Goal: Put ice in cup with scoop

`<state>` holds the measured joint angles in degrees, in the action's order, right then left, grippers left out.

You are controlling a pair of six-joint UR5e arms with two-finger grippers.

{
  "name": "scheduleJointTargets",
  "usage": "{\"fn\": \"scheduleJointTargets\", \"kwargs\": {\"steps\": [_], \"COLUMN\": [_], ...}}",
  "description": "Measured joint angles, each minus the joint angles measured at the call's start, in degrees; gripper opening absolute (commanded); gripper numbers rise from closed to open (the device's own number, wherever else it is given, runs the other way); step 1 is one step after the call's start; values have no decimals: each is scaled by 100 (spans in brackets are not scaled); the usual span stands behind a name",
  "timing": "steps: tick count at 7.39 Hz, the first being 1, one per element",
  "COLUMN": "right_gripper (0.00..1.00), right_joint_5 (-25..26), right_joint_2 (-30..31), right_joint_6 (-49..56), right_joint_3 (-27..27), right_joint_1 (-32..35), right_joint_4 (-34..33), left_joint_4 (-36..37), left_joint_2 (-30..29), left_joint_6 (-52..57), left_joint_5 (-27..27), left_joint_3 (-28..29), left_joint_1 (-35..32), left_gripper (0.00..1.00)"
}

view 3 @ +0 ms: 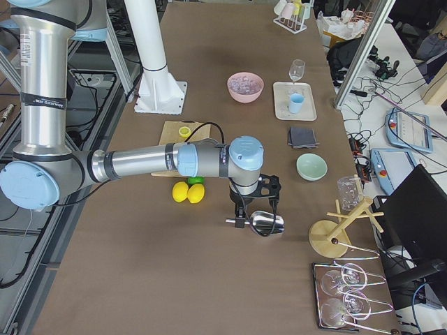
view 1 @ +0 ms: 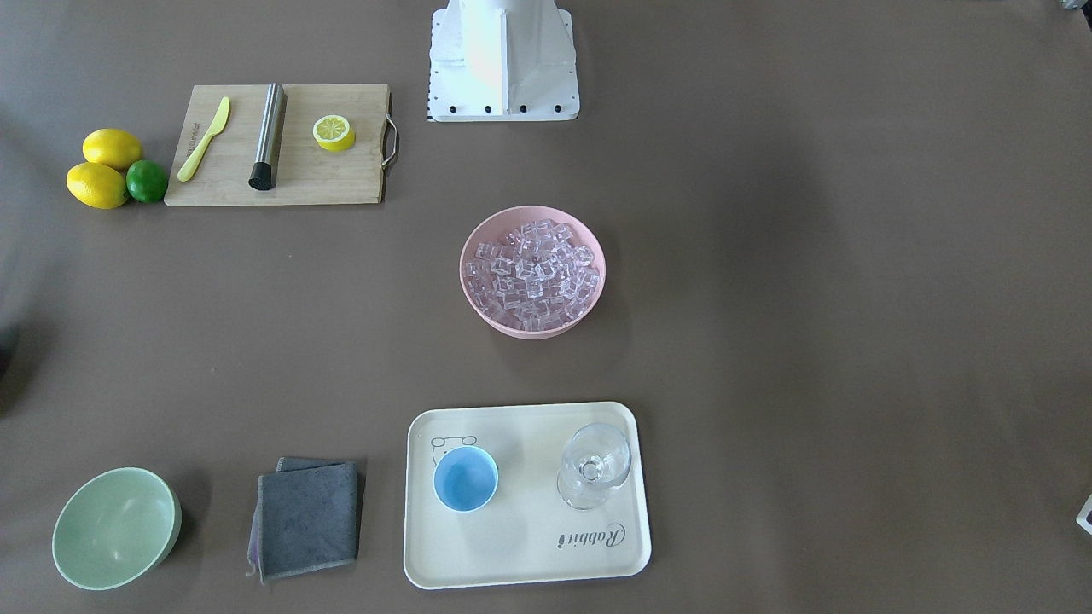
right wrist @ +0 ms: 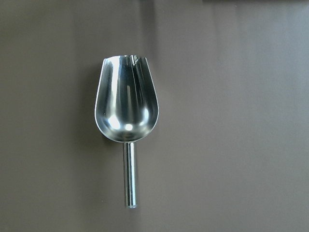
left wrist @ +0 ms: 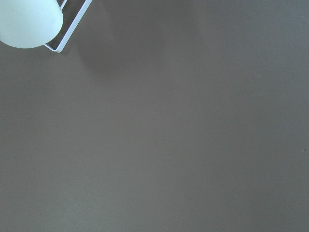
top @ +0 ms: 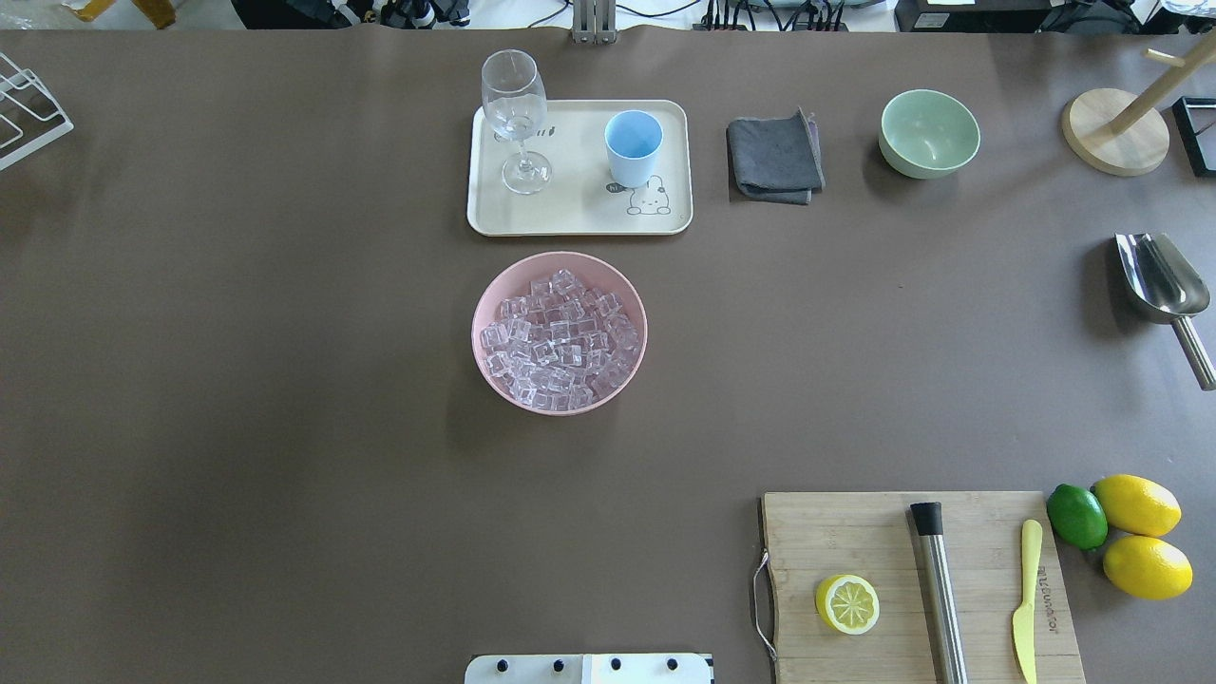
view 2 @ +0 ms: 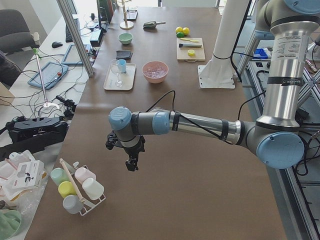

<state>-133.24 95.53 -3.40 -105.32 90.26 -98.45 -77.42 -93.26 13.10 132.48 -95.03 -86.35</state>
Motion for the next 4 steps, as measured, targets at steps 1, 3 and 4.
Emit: {"fn": "scheduleJointTargets", "kwargs": {"steps": [1,3,4], "right_gripper": [100,100,100], "right_joint_5": [-5,-5,-6], "right_joint_2": [15,57,59], "right_joint_6": [-7,-18,-20], "right_joint_3": [-19,-70,-86], "right_joint_1": [0,0,0], "right_joint_4": [-15,-77,-84], "left_joint_4": [0,7,12], "left_joint_2": [0,-6,-14], "left_joint_6": [0,0,0], "left_joint_5": [3,10,12], "left_joint_3": [1,6,1], "left_joint_1": [1,6,12], "left_gripper": [99,99,99]}}
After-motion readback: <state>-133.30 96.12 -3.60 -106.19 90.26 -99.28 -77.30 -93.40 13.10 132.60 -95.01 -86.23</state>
